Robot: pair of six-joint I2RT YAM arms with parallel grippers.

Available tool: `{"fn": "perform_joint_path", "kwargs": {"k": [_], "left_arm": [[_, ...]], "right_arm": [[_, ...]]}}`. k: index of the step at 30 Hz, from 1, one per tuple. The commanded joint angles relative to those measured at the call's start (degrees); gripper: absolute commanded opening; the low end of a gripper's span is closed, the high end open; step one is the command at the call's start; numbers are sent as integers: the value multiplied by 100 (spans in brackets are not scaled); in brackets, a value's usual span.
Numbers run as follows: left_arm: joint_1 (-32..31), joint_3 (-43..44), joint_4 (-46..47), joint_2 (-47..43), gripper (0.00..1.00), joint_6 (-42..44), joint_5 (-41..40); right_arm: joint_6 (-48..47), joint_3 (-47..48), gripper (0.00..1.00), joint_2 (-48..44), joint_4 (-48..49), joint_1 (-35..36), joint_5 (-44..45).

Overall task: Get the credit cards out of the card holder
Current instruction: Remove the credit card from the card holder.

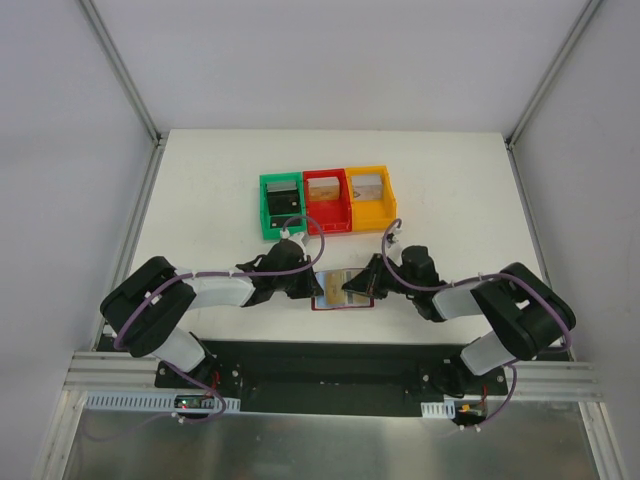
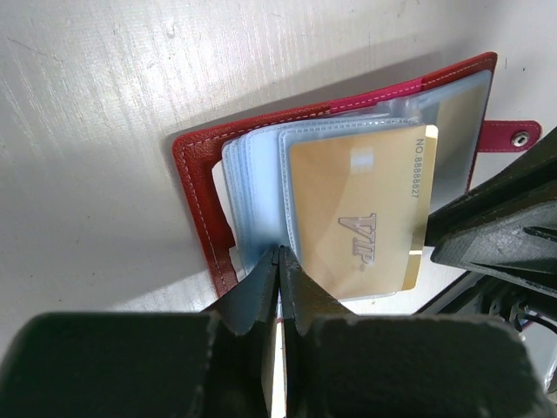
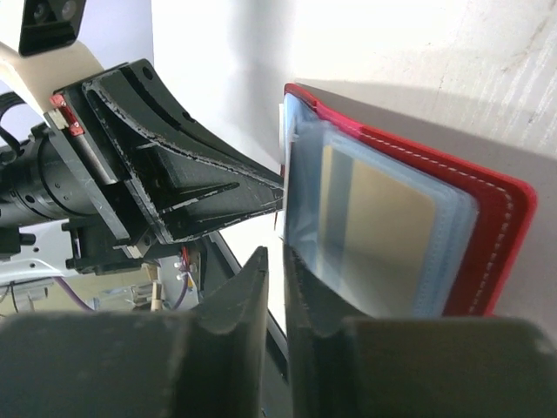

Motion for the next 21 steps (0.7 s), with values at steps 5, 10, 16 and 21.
{"fn": "perform_joint_path", "kwargs": {"k": [5,10,16,21], "left_arm": [[35,-105,-520,93,0,137,-285],[35,-35,-459,155,0,146,-197],[26,35,-388,269,0,146,-74],[17,53,-336,295,0,146,-48]], "right_arm": [[67,228,28,56,357,-8,-319],[85,298,28,126,366,10,-372],[111,368,30,267,366,71,-389],[120,412,33,381,366,107,-398]]}}
